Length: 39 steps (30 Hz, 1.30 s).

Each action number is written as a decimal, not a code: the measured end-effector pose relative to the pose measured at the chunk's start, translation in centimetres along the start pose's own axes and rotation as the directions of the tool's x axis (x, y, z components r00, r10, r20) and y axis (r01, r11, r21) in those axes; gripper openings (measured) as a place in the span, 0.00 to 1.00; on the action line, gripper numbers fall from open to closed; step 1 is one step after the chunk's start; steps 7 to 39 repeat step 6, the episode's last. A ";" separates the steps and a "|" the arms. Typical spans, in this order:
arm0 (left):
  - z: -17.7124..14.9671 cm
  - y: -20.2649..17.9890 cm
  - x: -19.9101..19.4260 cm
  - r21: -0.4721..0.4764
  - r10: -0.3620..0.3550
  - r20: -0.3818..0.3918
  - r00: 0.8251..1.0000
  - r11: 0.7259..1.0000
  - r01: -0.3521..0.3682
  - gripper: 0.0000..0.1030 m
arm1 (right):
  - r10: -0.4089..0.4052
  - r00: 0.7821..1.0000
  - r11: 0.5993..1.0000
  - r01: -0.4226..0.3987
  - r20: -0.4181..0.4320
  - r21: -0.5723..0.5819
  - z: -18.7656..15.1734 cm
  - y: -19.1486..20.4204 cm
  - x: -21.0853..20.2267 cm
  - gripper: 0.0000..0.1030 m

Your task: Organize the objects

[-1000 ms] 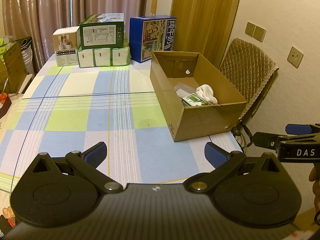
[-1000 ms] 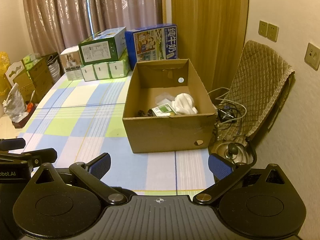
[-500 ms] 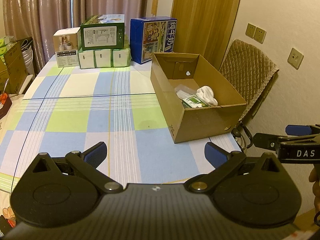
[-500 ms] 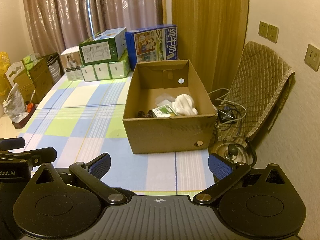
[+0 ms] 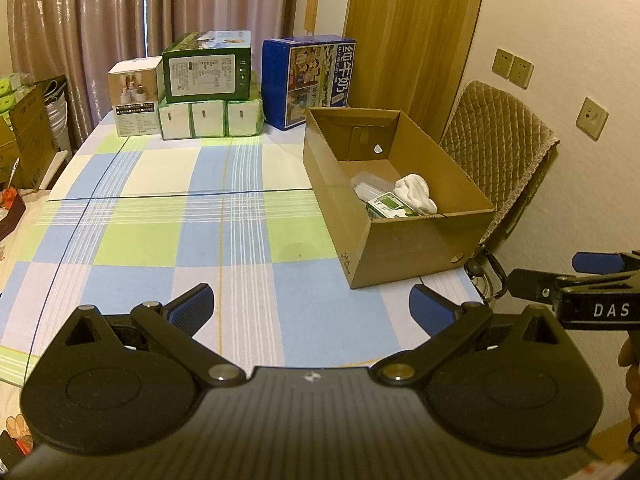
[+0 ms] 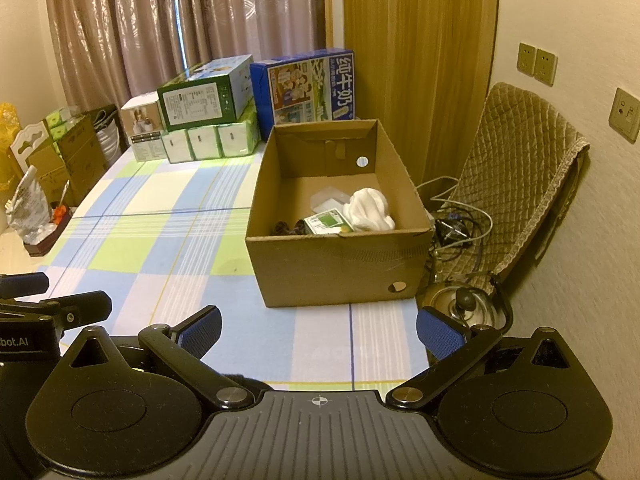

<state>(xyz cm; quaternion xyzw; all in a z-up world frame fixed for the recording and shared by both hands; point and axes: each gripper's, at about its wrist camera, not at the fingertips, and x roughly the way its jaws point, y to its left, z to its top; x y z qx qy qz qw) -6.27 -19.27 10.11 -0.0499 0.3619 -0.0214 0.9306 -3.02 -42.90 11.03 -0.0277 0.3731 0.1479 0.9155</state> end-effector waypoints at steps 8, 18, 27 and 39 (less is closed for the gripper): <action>0.1 0.3 -0.1 -0.020 0.011 0.017 1.000 1.000 -0.010 0.99 | 0.000 1.000 1.000 0.000 -0.001 0.000 0.1 0.1 0.0 0.98; 0.1 0.3 -0.1 -0.020 0.011 0.017 1.000 1.000 -0.010 0.99 | 0.000 1.000 1.000 0.000 -0.001 0.000 0.1 0.1 0.0 0.98; 0.1 0.3 -0.1 -0.020 0.011 0.017 1.000 1.000 -0.010 0.99 | 0.000 1.000 1.000 0.000 -0.001 0.000 0.1 0.1 0.0 0.98; 0.1 0.3 -0.1 -0.020 0.011 0.017 1.000 1.000 -0.010 0.99 | 0.000 1.000 1.000 0.000 -0.001 0.000 0.1 0.1 0.0 0.98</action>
